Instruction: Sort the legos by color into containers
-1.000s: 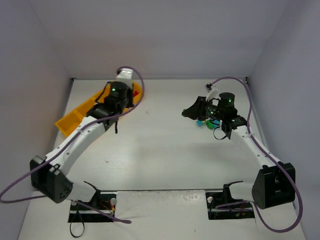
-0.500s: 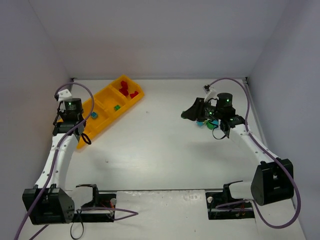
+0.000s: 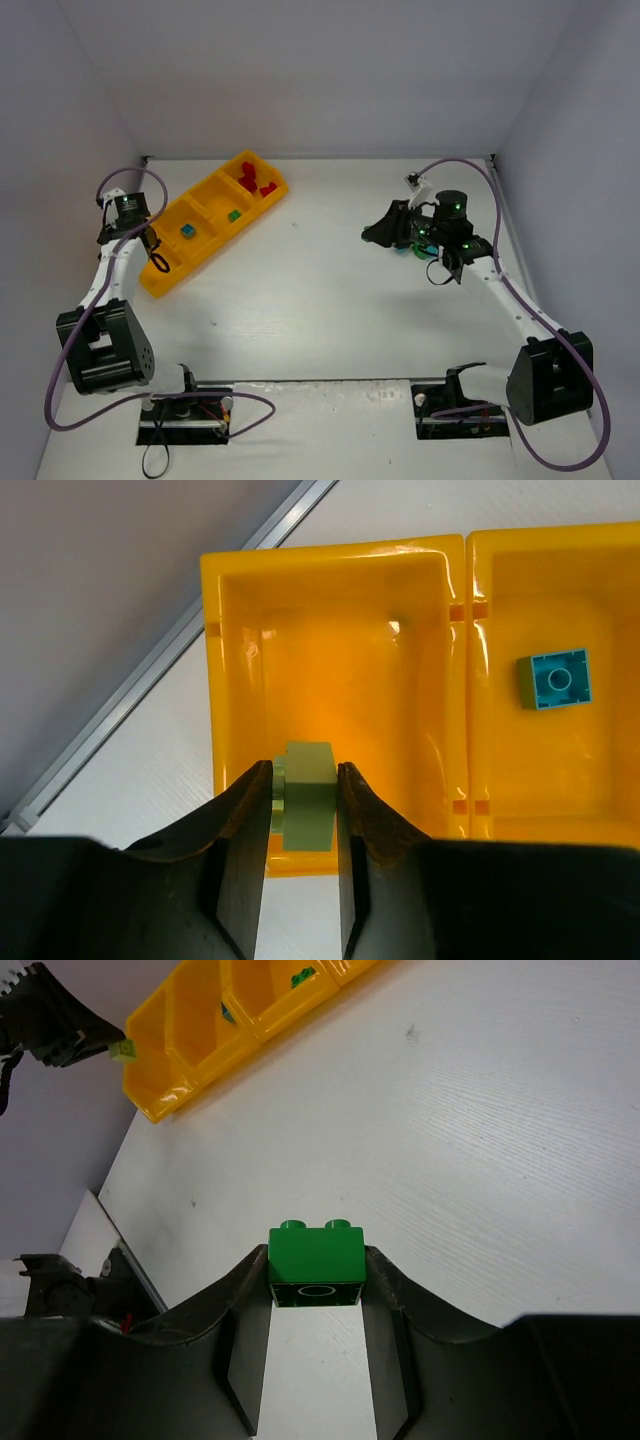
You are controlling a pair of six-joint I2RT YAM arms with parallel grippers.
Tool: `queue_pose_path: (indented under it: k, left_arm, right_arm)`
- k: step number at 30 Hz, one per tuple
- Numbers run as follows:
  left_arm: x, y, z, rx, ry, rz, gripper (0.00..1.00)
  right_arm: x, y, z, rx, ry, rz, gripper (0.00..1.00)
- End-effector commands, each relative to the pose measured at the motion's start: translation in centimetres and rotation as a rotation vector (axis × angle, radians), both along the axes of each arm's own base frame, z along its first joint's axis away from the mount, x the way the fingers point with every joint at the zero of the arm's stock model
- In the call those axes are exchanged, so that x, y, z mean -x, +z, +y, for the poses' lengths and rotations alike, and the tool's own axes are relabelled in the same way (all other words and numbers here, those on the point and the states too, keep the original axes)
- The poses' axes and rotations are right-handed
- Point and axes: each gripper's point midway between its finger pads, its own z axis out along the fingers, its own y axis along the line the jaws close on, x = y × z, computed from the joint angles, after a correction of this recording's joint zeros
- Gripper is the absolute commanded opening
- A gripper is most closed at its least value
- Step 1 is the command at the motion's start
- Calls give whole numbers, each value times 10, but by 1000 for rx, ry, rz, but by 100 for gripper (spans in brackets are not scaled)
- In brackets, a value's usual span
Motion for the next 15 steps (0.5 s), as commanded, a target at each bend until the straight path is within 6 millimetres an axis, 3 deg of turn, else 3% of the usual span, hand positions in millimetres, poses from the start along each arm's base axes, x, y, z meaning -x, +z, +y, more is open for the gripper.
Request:
queue_pose_path:
  k: [1,5,11,15]
  left_arm:
    - [-30,35,5,-3,4,-145,23]
    - [-31,28,6,4,15,-123,38]
    - [-28,25,6,11,29,-106,52]
    - [-33,43,-8,61,-22,-165,55]
  right_arm:
    - [2,24,2,-14,23,-105,0]
    - [2,24,1,-10,20,-106,0]
    - [-1,25,2,-10,22,-106,0]
    - [-2,30,3,-12,27,-117,0]
